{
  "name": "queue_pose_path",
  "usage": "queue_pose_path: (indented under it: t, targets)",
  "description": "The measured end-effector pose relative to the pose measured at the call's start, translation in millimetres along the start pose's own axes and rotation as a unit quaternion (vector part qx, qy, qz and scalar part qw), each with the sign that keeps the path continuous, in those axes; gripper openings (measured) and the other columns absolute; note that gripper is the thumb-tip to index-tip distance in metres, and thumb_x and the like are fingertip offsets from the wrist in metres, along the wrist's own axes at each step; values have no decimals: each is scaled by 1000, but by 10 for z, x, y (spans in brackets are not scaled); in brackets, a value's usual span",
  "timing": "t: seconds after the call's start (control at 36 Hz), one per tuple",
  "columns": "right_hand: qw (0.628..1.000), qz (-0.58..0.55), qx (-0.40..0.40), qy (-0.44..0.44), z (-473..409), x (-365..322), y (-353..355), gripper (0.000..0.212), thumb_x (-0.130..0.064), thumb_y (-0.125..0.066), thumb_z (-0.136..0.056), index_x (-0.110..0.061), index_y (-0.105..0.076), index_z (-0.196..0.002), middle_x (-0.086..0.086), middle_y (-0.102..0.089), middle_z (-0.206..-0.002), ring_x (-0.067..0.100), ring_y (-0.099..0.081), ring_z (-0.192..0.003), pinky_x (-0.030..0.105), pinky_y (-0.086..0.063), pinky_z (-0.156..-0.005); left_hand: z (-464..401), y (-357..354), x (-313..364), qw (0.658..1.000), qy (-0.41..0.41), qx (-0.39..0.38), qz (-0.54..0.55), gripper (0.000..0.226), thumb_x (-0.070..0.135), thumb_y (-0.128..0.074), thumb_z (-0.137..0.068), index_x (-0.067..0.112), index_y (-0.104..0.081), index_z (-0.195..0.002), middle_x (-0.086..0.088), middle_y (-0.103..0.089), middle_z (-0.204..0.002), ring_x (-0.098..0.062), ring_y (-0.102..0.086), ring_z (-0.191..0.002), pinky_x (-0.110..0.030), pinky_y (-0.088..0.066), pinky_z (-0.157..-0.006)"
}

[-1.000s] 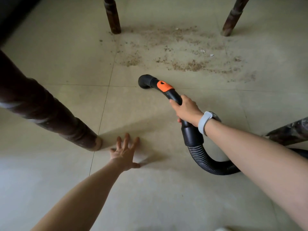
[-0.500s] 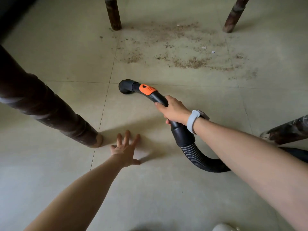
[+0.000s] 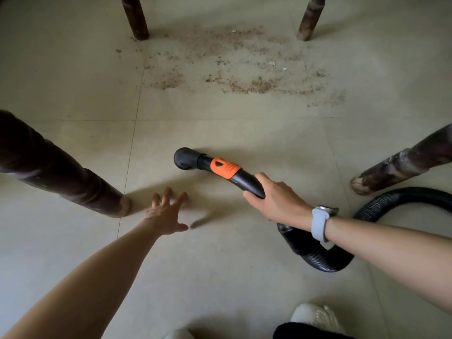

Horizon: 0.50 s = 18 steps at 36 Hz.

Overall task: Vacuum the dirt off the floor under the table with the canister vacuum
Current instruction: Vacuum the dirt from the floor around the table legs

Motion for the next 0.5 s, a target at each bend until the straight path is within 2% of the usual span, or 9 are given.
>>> queue_pose_path:
  t: [0.08,0.17,0.25,0.33,0.42,0.5]
  targets:
    - [996,-34,66,-57,-55,265,253,29,-48,-51,-90,-21,-42,-96,9,-64,-77,34,-64,-63,41,-55,-65,-15,5,13,1000,1,0,-4,96,52,-65,-82,39,1,-151,-9,13,-158,-41,0,-142,-52,-32,-109]
    - [985,-102,93,-101,-10,482,408,27,-41,-50,-92,-17,-41,-97,7,-62,-72,29,-65,-55,32,-53,-56,-27,27,45,1000,-5,3,-12,93,51,-66,-81,36,-5,-151,-11,1,-156,-41,-13,-138,-49,-35,-107]
    - [988,-123,63,-76,82,412,327,25,-38,-53,-92,-16,-42,-96,5,-61,-71,25,-64,-49,29,-49,-47,-21,61,71,1000,-11,-3,-9,88,47,-66,-83,36,-10,-150,-11,-5,-155,-40,-18,-137,-47,-34,-107]
    - [996,-89,-23,-12,222,166,47,26,-40,-55,-91,-18,-43,-94,2,-59,-68,24,-62,-46,29,-47,-43,-17,79,71,1000,-14,-16,-6,87,43,-65,-85,35,-9,-151,-11,-1,-157,-40,-15,-140,-46,-29,-111]
    - [998,-18,-52,9,337,80,-36,29,-46,-52,-90,-20,-44,-100,2,-61,-72,28,-64,-56,35,-51,-55,-4,72,45,1000,-9,-28,-11,88,44,-64,-85,32,-7,-152,-10,4,-158,-40,-10,-143,-46,-25,-114]
    - [1000,6,14,-24,321,245,182,31,-49,-50,-90,-21,-42,-102,6,-63,-79,34,-64,-66,39,-54,-64,11,49,46,999,-12,-28,-17,89,45,-64,-85,30,-8,-152,-10,1,-158,-40,-12,-142,-47,-28,-112]
Point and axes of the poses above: each hand's wrist, its own z-axis away from the middle knuckle, its own y-axis out of the back of the hand, x = y × z, the point moved 10 cm from there along -z, towards the middle knuckle
